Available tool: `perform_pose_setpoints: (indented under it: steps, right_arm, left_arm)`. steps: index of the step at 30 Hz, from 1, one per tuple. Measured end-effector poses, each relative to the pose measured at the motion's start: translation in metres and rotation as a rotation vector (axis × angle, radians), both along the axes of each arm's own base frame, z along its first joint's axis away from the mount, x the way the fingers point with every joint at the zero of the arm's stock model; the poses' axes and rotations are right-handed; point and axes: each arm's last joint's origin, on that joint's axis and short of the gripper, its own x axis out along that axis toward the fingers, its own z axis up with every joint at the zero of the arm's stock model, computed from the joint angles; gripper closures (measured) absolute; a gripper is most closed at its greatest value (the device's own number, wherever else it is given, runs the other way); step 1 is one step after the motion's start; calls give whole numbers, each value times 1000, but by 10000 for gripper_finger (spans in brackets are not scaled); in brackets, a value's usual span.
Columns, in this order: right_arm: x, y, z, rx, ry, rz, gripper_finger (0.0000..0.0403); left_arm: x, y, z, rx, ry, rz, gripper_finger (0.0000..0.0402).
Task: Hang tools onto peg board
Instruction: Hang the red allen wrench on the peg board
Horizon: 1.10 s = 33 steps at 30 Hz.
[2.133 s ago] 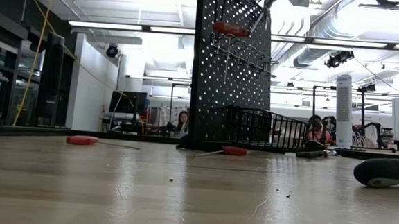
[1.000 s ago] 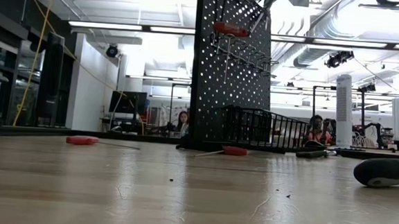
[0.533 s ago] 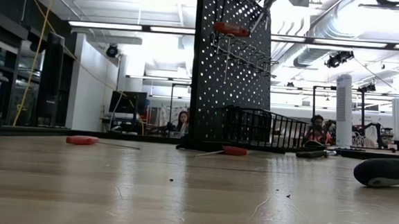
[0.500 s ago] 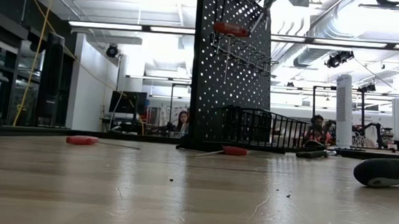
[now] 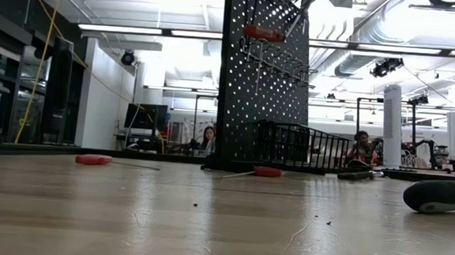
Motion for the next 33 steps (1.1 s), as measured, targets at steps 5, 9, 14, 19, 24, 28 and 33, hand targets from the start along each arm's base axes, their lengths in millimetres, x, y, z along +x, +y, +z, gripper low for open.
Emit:
perform_pose_setpoints:
  steps: [5, 9, 14, 19, 24, 28, 33]
  right_arm:
    - [0, 0, 1, -7, -3, -2, 403]
    - [0, 0, 0, -8, 4, -4, 403]
    - [-10, 0, -2, 13, 87, -15, 378]
    - [-32, 4, -2, 47, 206, -26, 308]
    - [-56, 11, -1, 80, 299, 7, 250]
    - [-61, 13, 3, 133, 284, 109, 235]
    - [-56, 13, -1, 157, 299, 176, 233]
  left_arm:
    - [0, 0, 0, 2, -3, -5, 356]
    - [0, 2, 0, -7, -1, -8, 356]
    - [-3, 6, -1, 5, 67, -9, 356]
    - [-13, 12, 0, 34, 170, -31, 356]
    - [-20, 16, -8, 83, 379, -111, 356]
    - [-12, 14, -12, 195, 637, -157, 356]
    - [1, 6, 1, 401, 800, -151, 356]
